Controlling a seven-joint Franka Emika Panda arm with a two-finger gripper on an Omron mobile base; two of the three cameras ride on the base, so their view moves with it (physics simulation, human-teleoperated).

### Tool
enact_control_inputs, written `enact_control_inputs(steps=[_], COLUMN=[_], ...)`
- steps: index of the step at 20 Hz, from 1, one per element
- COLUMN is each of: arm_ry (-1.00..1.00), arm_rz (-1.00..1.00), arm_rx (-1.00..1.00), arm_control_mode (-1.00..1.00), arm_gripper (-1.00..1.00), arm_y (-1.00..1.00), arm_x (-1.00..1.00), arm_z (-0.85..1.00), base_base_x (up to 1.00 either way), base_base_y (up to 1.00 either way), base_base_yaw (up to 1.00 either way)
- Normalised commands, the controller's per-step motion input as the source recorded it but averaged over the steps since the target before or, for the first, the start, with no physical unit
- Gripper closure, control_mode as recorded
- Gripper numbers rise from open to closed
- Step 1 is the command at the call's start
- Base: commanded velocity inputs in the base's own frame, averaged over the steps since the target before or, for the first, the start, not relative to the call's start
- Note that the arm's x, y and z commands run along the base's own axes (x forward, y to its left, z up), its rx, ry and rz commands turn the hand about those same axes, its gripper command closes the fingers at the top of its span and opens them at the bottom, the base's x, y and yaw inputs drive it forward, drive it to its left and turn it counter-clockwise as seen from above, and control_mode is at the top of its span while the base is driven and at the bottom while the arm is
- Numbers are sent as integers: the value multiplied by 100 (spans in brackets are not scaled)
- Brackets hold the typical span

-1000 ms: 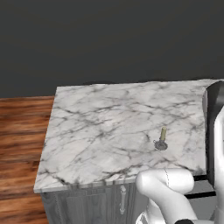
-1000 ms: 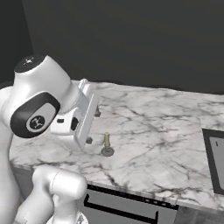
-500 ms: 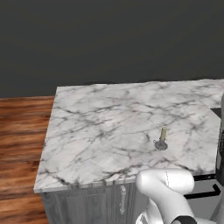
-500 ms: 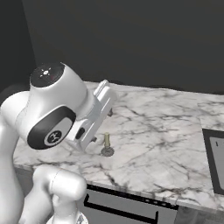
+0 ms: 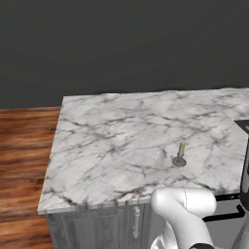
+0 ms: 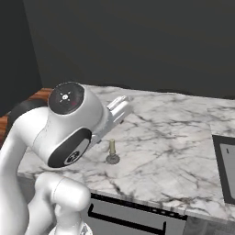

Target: Pick the candle and candle from the dining table and place them in the open cabinet. Close the cabinet after placing the objects.

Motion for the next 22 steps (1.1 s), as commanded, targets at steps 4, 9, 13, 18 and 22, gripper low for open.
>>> enact_control_inputs(steps=[4,9,13,18,22], arm_ry=[-6,0,0,0,0], arm_rz=[-8,-1,0,0,0], arm_rx=[25,22,22,20,18], arm_control_mode=[-100,-100,-100,-100,-100], arm_gripper=[-100,-100,-100,-100,-100], arm_y=[0,-11,-17,-15,-10], arm_x=[29,21,11,9,12], arm_z=[-29,-23,-34,-41,-41], base_base_x=[0,0,0,0,0], base_base_y=[0,0,0,0,0], base_base_yaw=[0,0,0,0,0])
